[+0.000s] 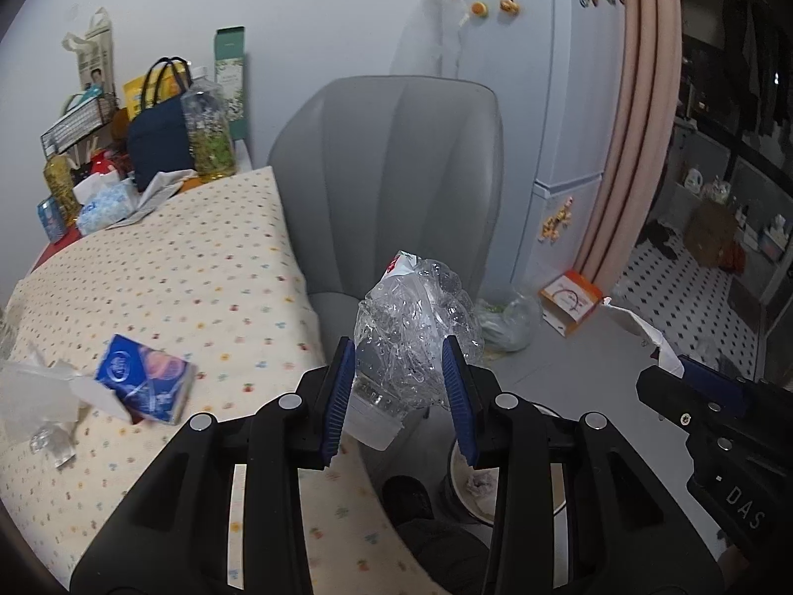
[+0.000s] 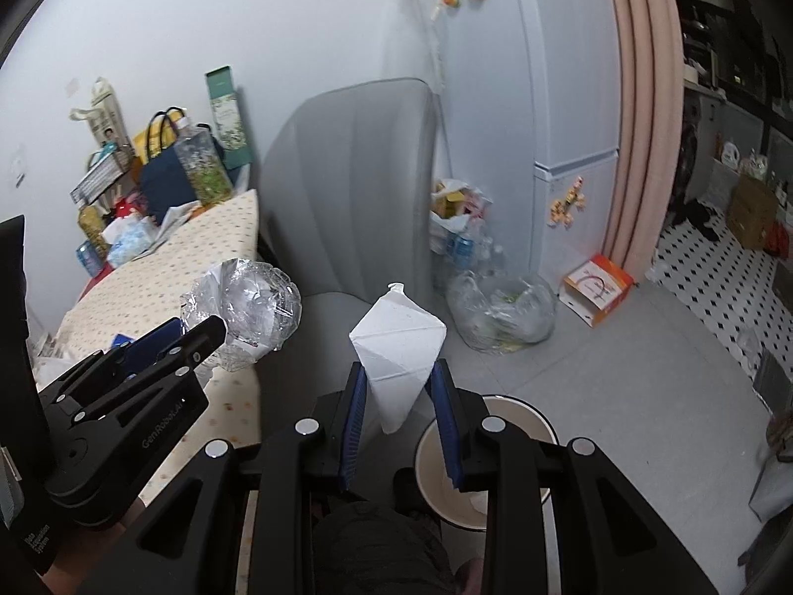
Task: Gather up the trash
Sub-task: 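Open the right tool to drop the white paper into the bin while the left tool holds the bottle, then open the left tool to drop the crushed plastic bottle into the bin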
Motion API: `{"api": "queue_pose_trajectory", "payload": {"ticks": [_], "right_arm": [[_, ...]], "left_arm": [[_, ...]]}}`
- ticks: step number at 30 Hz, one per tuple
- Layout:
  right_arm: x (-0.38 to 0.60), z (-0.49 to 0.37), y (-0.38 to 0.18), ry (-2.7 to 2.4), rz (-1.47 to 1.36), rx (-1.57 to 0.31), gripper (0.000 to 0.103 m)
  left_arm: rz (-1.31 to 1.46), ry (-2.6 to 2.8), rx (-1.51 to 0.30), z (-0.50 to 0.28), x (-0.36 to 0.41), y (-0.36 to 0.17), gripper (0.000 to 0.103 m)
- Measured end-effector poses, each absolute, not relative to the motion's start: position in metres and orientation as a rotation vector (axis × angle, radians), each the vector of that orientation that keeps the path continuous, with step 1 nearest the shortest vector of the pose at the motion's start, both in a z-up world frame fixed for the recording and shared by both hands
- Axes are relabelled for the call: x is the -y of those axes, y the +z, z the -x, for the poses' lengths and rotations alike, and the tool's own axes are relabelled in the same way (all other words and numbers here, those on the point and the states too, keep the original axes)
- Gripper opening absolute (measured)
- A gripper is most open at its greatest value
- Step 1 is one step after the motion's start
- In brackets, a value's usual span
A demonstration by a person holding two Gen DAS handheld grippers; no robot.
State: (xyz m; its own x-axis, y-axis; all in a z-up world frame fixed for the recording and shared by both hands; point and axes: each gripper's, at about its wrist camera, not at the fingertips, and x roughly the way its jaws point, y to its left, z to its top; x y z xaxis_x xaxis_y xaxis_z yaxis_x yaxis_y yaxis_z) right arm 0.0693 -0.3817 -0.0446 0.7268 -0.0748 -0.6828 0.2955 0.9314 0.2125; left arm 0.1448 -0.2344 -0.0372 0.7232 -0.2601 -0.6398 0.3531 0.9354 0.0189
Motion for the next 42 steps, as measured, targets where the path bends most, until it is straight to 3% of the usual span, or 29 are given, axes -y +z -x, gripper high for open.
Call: {"api": "queue_pose_trajectory", "payload": {"ticks": [19, 20, 21, 22, 42], "right_arm": [[0.441, -0.096, -0.100, -0.291, -0.392, -0.825, 0.031], [0.444, -0.097, -0.103, -0.301, -0.390, -0.826, 0.040], [0.447, -0.097, -0.106, -0.311, -0.389, -0.829, 0.064], [0.449, -0.096, -0.107, -0.318, -0.390, -0.824, 0.070], [0.511, -0.035, -0.100, -0.493, -0.458, -0.762, 0.070]], "left_arm": [[-0.218, -0.413, -0.793, -0.174, 0.303, -0.087, 0.036], [-0.220, -0.413, -0.796, -0.175, 0.304, -0.088, 0.036], [-0.223, -0.413, -0.798, -0.175, 0.305, -0.089, 0.036], [-0.226, -0.413, -0.800, -0.174, 0.307, -0.090, 0.036], [-0.273, -0.549, -0.831, -0.153, 0.371, -0.103, 0.038]]}}
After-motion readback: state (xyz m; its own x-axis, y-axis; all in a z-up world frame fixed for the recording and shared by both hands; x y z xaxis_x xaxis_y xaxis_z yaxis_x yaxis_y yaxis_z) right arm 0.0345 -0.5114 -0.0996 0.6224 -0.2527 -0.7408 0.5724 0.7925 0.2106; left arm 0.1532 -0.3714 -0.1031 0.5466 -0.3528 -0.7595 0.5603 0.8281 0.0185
